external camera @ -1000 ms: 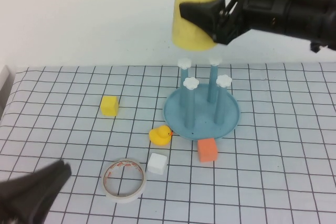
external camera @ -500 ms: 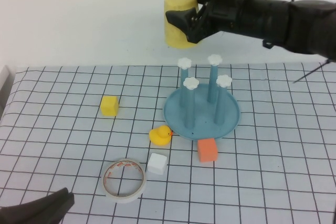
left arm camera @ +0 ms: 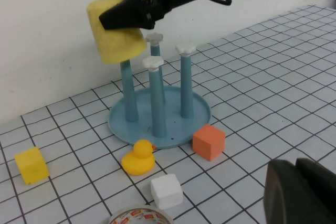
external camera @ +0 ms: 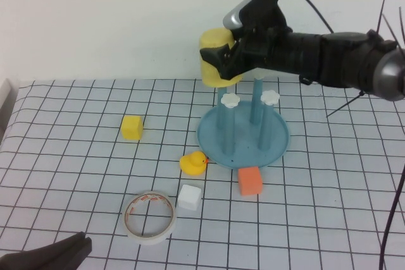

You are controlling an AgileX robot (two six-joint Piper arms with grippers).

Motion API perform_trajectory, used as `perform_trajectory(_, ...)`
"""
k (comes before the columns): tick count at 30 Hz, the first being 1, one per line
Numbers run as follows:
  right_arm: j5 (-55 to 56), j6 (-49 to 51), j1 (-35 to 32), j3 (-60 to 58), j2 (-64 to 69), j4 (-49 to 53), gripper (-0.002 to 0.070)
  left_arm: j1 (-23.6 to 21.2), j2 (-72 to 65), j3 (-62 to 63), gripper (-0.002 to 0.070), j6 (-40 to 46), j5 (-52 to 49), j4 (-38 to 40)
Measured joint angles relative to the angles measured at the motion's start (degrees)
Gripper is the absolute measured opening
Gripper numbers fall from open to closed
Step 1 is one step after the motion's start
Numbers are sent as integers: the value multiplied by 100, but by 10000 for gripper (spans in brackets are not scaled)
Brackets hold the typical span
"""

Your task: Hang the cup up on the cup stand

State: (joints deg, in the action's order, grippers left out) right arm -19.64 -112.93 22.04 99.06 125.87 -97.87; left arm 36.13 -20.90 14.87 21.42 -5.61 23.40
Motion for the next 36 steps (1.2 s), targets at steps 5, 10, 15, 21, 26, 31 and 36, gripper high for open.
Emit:
perform_trajectory(5, 276, 112, 0, 0, 127, 0, 613, 0, 0, 0, -1, 0, -23, -10)
perform_trajectory(10, 692, 636, 0, 9, 127, -21, 662, 0, 0, 0, -1, 0, -23, -10)
perform_trajectory(15, 625, 1431, 0, 9, 127, -43, 666, 0, 0, 0, -1, 0, -60, -19)
perform_trajectory(21, 52, 2377, 0, 9, -308, 116, 532, 0, 202, 0, -1, 0, -346, -46)
perform_trajectory(26, -803, 3670, -49, -2, -1118, 1339, 148, 0, 825, 0, -1, -41, -1194, -385)
perform_trajectory(31, -2331, 4835, -246, -2, -1847, 2450, 23, 0, 1685, 0, -1, -1009, -1863, -1436)
perform_trajectory(36, -3135, 5278, -342, -286, -2562, 2875, 10, 0, 2149, 0, -1, -2994, -2508, -3135)
